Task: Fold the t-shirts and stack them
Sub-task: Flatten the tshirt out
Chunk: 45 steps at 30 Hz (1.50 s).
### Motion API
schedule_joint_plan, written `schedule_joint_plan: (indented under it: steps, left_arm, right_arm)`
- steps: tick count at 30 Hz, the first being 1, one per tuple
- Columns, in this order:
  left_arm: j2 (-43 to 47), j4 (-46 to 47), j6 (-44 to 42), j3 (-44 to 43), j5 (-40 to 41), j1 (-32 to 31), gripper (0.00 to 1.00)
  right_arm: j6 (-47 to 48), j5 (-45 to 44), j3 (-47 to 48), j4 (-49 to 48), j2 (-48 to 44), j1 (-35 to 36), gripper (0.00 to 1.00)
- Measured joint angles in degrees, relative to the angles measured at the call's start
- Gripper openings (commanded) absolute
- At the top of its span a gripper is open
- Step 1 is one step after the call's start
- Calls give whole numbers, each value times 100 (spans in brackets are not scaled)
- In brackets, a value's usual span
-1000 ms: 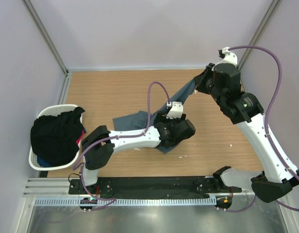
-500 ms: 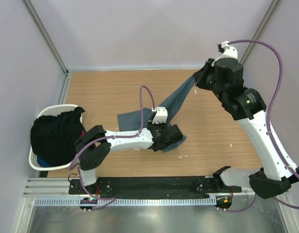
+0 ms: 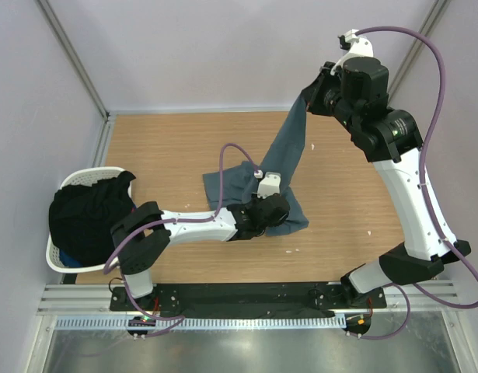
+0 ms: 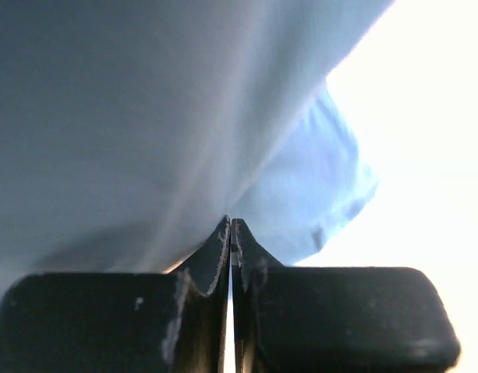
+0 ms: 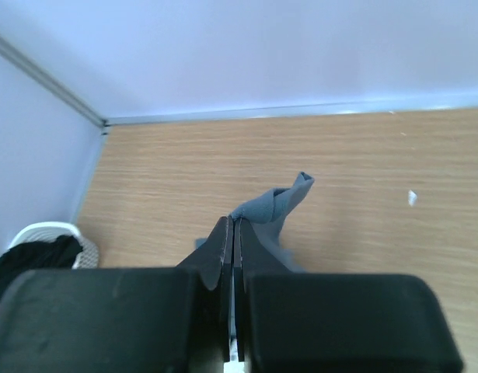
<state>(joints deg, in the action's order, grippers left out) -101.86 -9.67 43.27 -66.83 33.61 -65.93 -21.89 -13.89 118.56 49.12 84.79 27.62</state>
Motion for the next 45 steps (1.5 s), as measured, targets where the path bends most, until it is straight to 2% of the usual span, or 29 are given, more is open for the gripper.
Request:
schedule_joint_plan:
  steps: [5, 6, 8, 10, 13, 16, 20, 23, 25, 27, 30, 31, 33, 34, 36, 39, 42, 45]
  left_arm:
    - [-391, 632, -227, -33, -584, 0, 0]
    - [-424, 651, -221, -33, -614, 0, 4]
    - [-428, 649, -186, -31, -614, 0, 20]
    - [-428, 656, -133, -33, -597, 2, 26]
    - [-494, 619, -15, -33, -632, 9, 26]
    - [-660, 608, 129, -20, -719, 22, 21]
    - [-632, 654, 332, 459, -772, 2, 24]
    - [-109, 748, 505, 1137, -686, -70, 31]
    - [479, 595, 675, 1668, -660, -120, 37]
    - [1196, 433, 925, 2190, -616, -153, 40]
    - [2317, 197, 1316, 2804, -542, -199, 52]
    - [2594, 105, 1419, 2916, -498, -208, 58]
    - [3121, -179, 1663, 3069, -380, -221, 59]
    - [3342, -328, 1781, 3106, -326, -223, 62]
    - [3757, -678, 1945, 3141, -181, -227, 68]
    - [4295, -1196, 2197, 3141, 76, -229, 91]
    - [4704, -1508, 2363, 3141, 293, -229, 95]
    - [4839, -1554, 2365, 3119, 511, -229, 96]
  right_arm:
    - [118, 614, 151, -205, -13, 190, 1]
    - [153, 669, 197, -199, 28, 275, 1]
    - [240, 734, 372, -197, 221, 459, 1]
    - [332, 752, 608, -214, 538, 691, 1]
    - [487, 708, 957, -267, 1121, 1043, 1]
    - [660, 675, 1375, -306, 1814, 1405, 1]
    - [857, 758, 1709, -549, 2743, 1862, 1]
    - [876, 929, 1794, -726, 3414, 2103, 1]
    - [863, 1040, 1880, -811, 3888, 2216, 1]
    - [841, 1132, 1967, -846, 4317, 2293, 1]
    - [767, 1327, 2068, -863, 4868, 2321, 44]
    - [737, 1388, 2090, -857, 5014, 2317, 64]
    - [684, 1445, 2151, -782, 5224, 2315, 83]
    - [702, 1447, 2151, -726, 5252, 2312, 99]
    - [708, 1298, 2181, -573, 5230, 2284, 100]
    - [704, 1047, 2190, -407, 4968, 2214, 100]
    - [540, 911, 2074, -227, 4321, 1945, 100]
    - [411, 728, 1464, -251, 3270, 1386, 100]
